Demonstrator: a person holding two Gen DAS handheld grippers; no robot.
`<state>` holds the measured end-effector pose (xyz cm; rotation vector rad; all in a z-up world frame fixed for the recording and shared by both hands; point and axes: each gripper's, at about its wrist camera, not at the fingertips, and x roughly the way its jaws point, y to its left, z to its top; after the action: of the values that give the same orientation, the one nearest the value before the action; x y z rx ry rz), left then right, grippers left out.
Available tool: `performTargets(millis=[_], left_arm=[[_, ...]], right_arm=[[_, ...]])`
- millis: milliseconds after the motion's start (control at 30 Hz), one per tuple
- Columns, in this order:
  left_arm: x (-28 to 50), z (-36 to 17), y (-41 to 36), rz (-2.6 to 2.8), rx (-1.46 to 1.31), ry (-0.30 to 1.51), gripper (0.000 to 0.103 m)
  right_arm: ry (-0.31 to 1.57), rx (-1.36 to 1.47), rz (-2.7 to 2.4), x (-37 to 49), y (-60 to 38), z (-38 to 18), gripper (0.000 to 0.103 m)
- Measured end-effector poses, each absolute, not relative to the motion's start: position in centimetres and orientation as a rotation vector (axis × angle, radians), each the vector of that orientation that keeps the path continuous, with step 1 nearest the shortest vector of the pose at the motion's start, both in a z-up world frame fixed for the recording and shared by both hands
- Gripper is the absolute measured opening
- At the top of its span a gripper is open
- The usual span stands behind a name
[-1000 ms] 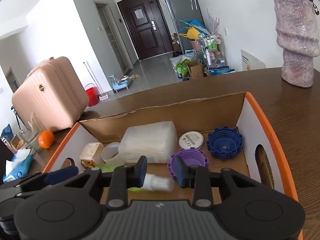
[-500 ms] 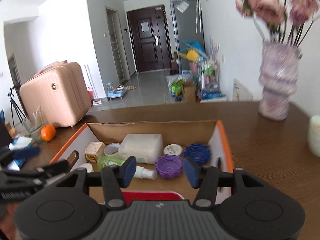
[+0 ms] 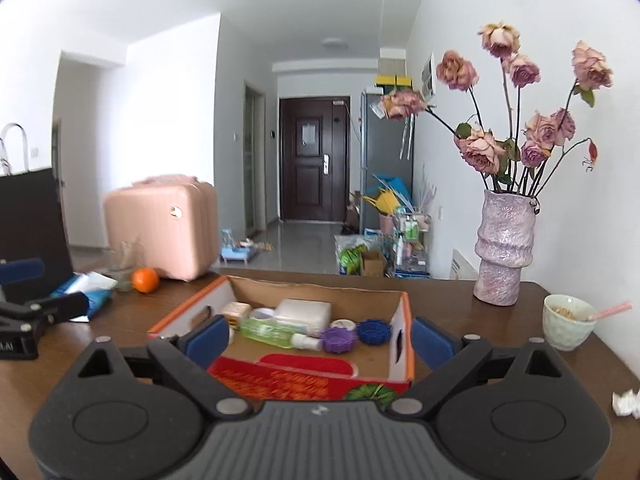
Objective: Organize rigid objects
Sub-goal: 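Open both grippers to release the spray bottle and withdraw, then grasp the white bottle cap on the table with the left gripper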
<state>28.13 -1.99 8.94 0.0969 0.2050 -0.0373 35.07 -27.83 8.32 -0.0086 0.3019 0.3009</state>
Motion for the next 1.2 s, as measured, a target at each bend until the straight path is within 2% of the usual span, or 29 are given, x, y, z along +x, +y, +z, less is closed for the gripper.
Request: performTargets(millis=[300, 600, 800, 1200], left_arm=[[18.7, 6.9, -0.5, -0.046, 0.018, 0.243, 0.103], [9.2, 1.0, 0.5, 0.013, -0.029, 0.334, 0.103], [10.1, -0.5, -0.1, -0.007, -0.031, 0.402, 0.103], [15.6, -0.6, -0.7, -0.01, -0.024, 0.479, 0.103]], right_arm=[[0.306, -0.004, 0.285, 26.1, -27.8, 5.6, 0.099], [0.32, -0.016, 0.291, 16.1, -28.3, 1.4, 0.103], [0.365, -0.021, 0.289, 13.1, -28.9, -1.1, 0.103], [0.434, 0.007, 0.282, 17.2, -28.6, -2.6, 0.103]])
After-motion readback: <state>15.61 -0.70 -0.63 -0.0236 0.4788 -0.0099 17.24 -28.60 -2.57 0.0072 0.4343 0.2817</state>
